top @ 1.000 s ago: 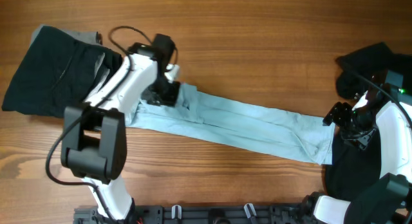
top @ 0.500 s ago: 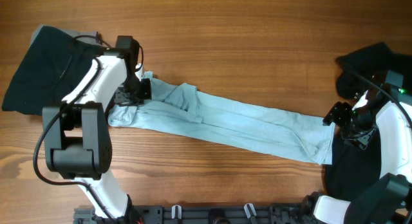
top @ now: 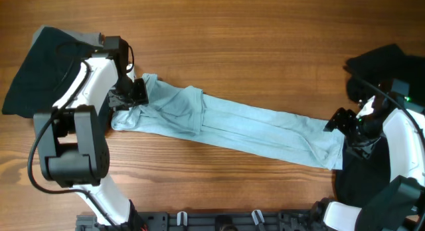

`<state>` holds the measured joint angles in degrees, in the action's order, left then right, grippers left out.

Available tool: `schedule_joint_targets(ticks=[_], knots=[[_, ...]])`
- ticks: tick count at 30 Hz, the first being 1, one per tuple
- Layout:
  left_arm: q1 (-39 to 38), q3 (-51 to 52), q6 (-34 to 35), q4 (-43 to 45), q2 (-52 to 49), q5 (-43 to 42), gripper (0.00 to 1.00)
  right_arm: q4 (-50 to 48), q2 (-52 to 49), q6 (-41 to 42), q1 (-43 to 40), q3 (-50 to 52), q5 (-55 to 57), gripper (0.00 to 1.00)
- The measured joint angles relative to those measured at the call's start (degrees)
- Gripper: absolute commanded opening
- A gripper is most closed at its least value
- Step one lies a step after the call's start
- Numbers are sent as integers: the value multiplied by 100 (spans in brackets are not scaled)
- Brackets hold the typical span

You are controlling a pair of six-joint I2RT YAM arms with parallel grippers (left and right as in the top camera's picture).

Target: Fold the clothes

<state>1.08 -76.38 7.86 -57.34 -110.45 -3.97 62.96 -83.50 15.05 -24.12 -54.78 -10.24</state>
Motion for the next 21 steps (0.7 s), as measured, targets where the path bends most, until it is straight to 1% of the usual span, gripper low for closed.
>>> schedule_joint_targets(ticks=[2,5,6,7,9,11,12,15,17,19,21], knots=[[0,0,-2,-4,122,-210,47,2,0,-13,0,7,-48,89],[0,2,-28,-13,389,-553,37,28,0,-103,0,7,-131,89],[0,2,-52,-24,501,-688,34,33,0,-133,0,9,-146,87],[-11,2,-85,-31,595,-780,27,35,0,-157,0,20,-168,85],[-52,2,-105,-13,693,-894,17,-20,0,-192,0,90,-181,80],[-114,44,-131,166,695,-960,11,-256,-7,-216,0,306,-201,79],[-166,129,-157,352,693,-984,9,-380,-17,-216,0,426,-205,80],[-304,435,-151,713,669,-1032,10,-743,-177,-164,0,728,-223,82],[-404,743,-153,931,623,-1054,9,-986,-365,-35,0,933,-229,88],[-435,905,-151,1060,608,-1040,10,-1178,-540,63,0,1082,-313,90],[-422,1073,-118,1248,603,-848,11,-1237,-667,160,-4,1119,-417,91]])
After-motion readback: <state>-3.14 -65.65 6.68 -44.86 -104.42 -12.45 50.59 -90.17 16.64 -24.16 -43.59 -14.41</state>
